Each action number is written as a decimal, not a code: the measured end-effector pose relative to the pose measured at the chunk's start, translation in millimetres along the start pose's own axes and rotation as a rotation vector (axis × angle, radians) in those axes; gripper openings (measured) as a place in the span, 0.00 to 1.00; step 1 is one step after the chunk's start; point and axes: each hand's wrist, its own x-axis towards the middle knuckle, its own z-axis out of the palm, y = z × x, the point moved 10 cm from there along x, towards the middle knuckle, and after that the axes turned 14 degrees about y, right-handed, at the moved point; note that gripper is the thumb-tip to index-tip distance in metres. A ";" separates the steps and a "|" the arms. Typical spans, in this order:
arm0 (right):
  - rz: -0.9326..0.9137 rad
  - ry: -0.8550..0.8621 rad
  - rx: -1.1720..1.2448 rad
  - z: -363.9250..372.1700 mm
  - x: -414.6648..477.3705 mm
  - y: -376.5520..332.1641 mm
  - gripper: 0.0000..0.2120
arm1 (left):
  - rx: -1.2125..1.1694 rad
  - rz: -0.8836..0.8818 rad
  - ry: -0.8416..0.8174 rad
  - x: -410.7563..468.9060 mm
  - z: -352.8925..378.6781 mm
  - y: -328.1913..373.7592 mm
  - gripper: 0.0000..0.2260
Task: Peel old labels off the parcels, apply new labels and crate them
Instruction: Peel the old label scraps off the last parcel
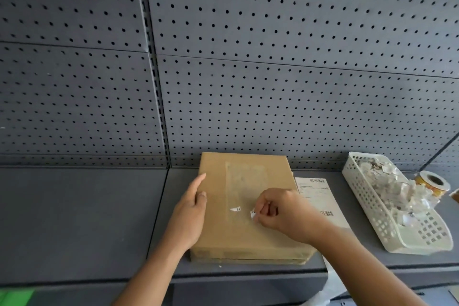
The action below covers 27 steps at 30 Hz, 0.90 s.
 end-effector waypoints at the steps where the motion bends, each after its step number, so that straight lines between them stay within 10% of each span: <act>1: -0.002 -0.005 -0.004 1.6 0.5 -1.2 0.05 | 0.000 -0.004 0.002 0.3 -0.2 -0.4 0.19; 27: 0.067 -0.001 -0.076 10.4 6.1 7.2 0.06 | -0.024 0.052 0.009 4.5 1.8 -4.8 0.19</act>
